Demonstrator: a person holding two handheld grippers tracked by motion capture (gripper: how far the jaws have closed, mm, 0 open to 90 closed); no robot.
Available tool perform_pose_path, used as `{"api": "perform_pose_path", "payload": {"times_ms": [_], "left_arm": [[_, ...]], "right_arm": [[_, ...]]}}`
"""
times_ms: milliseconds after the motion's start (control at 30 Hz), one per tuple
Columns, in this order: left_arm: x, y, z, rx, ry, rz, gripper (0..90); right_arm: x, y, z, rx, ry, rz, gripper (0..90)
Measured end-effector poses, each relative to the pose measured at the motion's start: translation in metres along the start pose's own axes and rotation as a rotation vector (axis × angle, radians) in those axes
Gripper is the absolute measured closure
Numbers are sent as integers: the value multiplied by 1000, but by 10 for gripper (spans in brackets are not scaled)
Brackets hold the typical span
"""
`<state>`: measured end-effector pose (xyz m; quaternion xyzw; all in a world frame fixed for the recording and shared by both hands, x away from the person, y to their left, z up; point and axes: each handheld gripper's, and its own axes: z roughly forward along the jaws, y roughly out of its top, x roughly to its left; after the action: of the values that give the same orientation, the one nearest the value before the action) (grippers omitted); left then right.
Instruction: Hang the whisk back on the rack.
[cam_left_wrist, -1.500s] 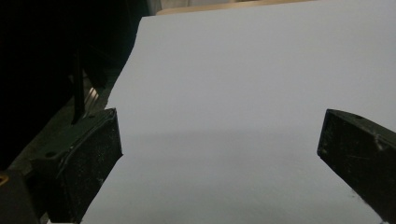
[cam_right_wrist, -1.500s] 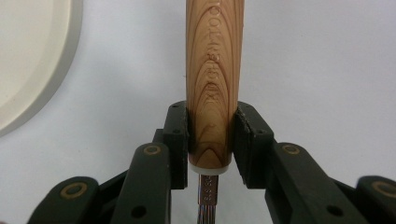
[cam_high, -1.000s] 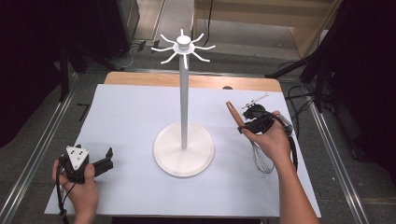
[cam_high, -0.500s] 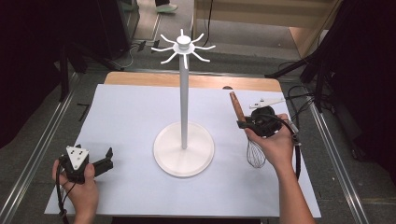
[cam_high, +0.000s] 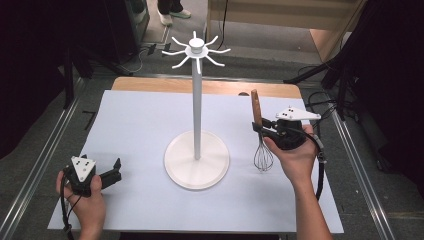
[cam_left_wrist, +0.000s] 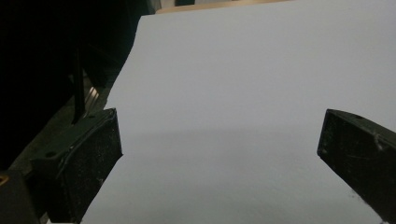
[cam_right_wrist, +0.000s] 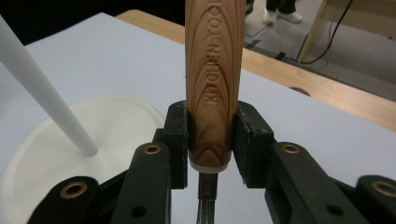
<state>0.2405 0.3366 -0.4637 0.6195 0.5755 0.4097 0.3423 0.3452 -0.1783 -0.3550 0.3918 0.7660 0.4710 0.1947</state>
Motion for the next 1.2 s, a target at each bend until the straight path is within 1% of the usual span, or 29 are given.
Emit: {"api": "perform_pose_path", "payload": {"times_ms": [67, 200, 433, 500, 600, 700, 833, 1000, 1200], "left_arm": [[0, 0, 0, -1, 0, -2, 3], [0, 0, 0, -3, 0, -3, 3], [0, 0, 0, -2, 0, -1, 3], [0, 0, 0, -2, -1, -1, 3], [0, 0, 0, -2, 0, -2, 3], [0, 0, 0, -2, 0, -1, 3], [0, 0, 0, -3, 0, -1, 3], [0, 0, 0, -1, -1, -1, 3], [0, 0, 0, -2, -1, -2, 3]], "right_arm": [[2, 1, -1, -23, 1, -6, 706], [5, 1, -3, -64, 16, -2, 706], [9, 3, -11, -146, 34, -4, 706], [10, 4, -13, -169, 48, -3, 706], [12, 5, -16, -200, 50, -6, 706], [14, 6, -18, -224, 64, -3, 706], [18, 9, -21, -255, 82, -12, 706], [24, 14, -24, -292, 94, -22, 706], [31, 21, -27, -321, 107, -28, 706]]}}
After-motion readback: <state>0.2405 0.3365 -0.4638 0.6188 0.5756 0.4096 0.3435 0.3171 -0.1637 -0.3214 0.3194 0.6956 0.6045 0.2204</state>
